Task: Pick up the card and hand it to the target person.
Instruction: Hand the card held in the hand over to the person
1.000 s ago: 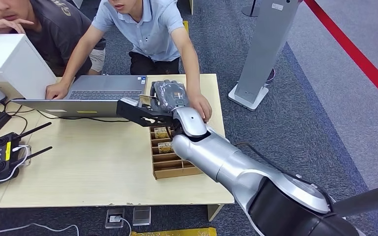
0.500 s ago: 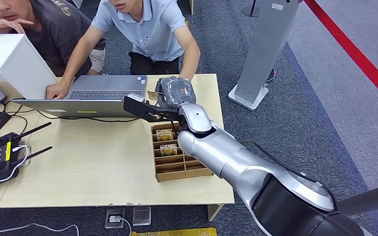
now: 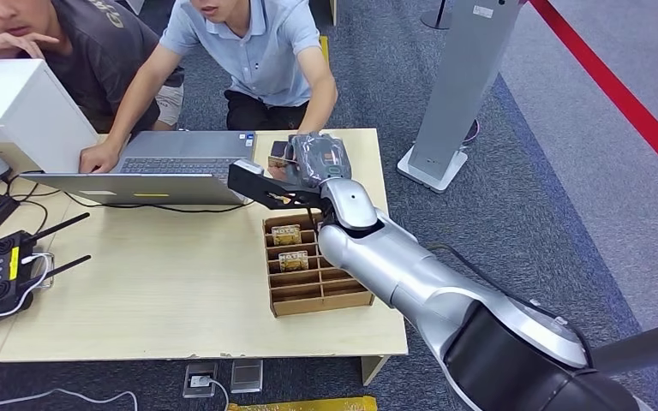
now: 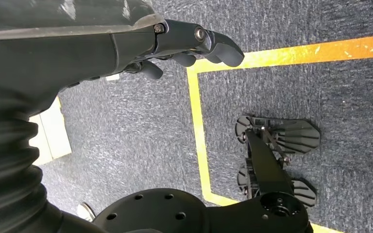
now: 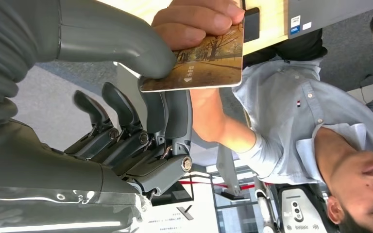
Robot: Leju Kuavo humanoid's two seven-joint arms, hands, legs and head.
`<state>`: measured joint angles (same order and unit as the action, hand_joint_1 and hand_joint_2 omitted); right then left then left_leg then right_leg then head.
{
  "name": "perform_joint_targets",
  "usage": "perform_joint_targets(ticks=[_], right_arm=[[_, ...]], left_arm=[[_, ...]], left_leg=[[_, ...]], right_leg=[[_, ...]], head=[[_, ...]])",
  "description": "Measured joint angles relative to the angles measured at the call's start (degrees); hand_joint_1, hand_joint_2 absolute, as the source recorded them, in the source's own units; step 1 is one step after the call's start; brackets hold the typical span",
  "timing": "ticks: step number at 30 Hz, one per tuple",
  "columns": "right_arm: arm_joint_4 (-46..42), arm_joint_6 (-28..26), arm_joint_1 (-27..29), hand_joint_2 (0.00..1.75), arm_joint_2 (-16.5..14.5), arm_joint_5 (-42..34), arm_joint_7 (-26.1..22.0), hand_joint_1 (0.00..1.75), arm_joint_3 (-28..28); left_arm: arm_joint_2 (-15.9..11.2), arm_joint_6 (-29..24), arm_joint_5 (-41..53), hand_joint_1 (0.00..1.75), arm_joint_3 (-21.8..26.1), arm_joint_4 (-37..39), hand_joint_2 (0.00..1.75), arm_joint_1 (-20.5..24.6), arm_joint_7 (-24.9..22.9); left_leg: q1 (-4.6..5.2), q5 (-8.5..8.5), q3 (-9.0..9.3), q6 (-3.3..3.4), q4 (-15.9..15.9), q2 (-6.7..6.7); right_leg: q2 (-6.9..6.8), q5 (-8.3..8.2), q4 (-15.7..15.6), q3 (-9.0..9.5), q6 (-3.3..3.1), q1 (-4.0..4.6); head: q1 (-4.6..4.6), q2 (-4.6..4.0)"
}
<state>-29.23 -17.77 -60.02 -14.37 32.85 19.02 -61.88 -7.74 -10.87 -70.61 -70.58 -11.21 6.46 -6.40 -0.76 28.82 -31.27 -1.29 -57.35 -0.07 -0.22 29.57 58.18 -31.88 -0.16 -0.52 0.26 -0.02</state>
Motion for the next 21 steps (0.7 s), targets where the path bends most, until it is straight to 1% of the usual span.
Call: perform_joint_targets(ticks=[1, 8, 11, 17, 19, 21], right_arm=[[0.0, 0.0, 0.0, 1.75, 0.0, 0.0, 0.0, 0.0, 0.0], [0.1, 0.1, 0.1, 1.75, 0.0, 0.1, -0.5, 0.0, 0.1], [0.3, -0.3, 0.1, 1.75, 0.0, -0.3, -1.7, 0.0, 0.6], [-0.8, -2.5, 0.1, 1.75, 0.1, -4.2, -4.2, 0.0, 2.8], [-3.1, -3.1, 0.2, 1.75, 0.7, -5.6, -3.4, 0.0, 3.8], [-7.2, -3.6, 0.6, 1.75, 1.8, -6.4, -1.6, 0.0, 4.9]], left_arm=[[0.0, 0.1, 0.0, 0.0, -0.1, 0.0, 1.75, 0.0, 0.0], [0.0, -0.1, 0.3, 0.0, -0.1, 0.0, 1.75, 0.0, -0.2], [0.0, -0.2, -0.4, 0.0, -0.1, 0.0, 1.75, 0.0, -0.1], [0.0, -0.5, -1.7, 0.0, -0.2, 0.0, 1.75, 0.0, -0.4], [0.0, -0.8, -2.2, 0.0, -0.2, 0.0, 1.75, 0.0, -0.6], [0.0, -1.2, -2.7, 0.0, -0.2, 0.0, 1.75, -0.1, -0.9]], left_leg=[[0.0, 0.0, 0.0, 0.0, 0.0, 0.0], [0.0, 0.0, 0.0, 0.0, 0.0, 0.0], [0.0, 0.0, 0.0, 0.0, 0.0, 0.0], [0.0, 0.0, 0.0, 0.0, 0.0, 0.0], [0.0, 0.0, 0.01, 0.0, 0.0, 0.0], [0.0, 0.0, 0.01, 0.0, 0.0, 0.0]], right_leg=[[0.0, 0.0, 0.0, 0.0, 0.0, 0.0], [0.0, 0.0, 0.0, 0.0, 0.0, 0.0], [0.0, 0.0, 0.0, 0.01, 0.0, 0.0], [0.0, 0.0, 0.0, 0.0, 0.0, 0.0], [0.0, 0.0, 0.0, 0.0, 0.0, 0.0], [-0.01, 0.0, 0.0, 0.0, 0.0, 0.0]], head=[[0.01, 0.0], [-0.04, 0.0], [-0.03, 0.0], [-0.02, 0.0], [-0.05, 0.0], [-0.05, 0.0]])
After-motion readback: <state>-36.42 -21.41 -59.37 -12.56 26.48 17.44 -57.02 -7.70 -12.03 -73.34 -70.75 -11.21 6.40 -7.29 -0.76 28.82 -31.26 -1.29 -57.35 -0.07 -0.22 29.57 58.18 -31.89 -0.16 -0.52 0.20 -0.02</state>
